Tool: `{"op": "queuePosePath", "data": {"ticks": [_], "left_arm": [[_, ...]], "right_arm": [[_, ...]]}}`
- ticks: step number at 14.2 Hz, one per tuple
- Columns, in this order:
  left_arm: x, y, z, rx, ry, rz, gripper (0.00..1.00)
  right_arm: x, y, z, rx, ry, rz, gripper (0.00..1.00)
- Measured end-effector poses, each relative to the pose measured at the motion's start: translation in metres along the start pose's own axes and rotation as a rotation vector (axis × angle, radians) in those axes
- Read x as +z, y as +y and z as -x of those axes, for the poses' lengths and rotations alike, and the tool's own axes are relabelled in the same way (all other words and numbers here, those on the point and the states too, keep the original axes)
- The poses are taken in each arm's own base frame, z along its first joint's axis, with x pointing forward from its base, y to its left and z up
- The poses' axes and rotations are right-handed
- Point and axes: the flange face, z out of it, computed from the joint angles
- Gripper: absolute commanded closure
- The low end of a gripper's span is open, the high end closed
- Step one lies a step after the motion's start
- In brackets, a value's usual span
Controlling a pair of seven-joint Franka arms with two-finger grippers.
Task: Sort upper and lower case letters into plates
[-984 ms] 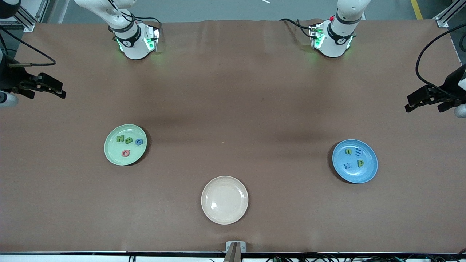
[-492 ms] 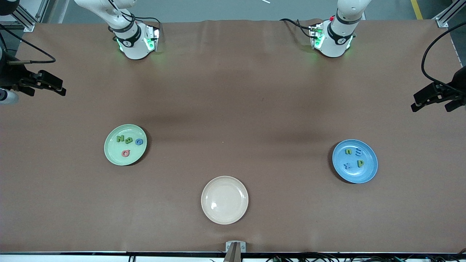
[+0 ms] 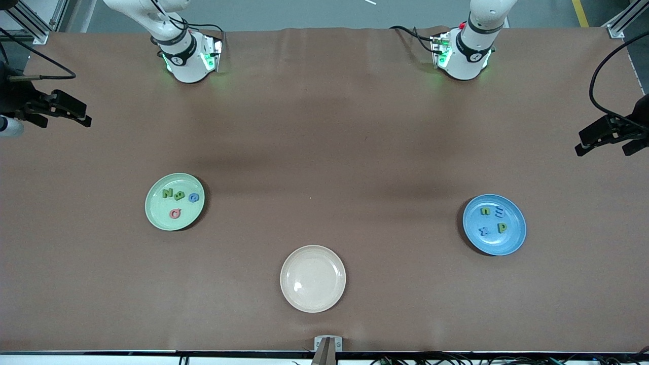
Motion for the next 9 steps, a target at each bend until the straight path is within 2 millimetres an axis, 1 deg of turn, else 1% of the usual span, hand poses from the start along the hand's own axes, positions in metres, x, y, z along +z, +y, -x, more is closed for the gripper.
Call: {"op": "queuePosePath", "data": {"ticks": [4,9], "left_arm": [[0.0087,-0.0064,-0.0034,-0.004,-0.014,0.015,0.00],[0.0101,-0.0054,-0.0040,-0.002,-0.017,0.018,0.00]], "right_arm": [[0.0016,-0.0008,-0.0005,-0.002,0.001,-0.002,0.00],[0.0028,-0.0005,-0.0011,-0.002,0.002,-0.002,0.00]]}}
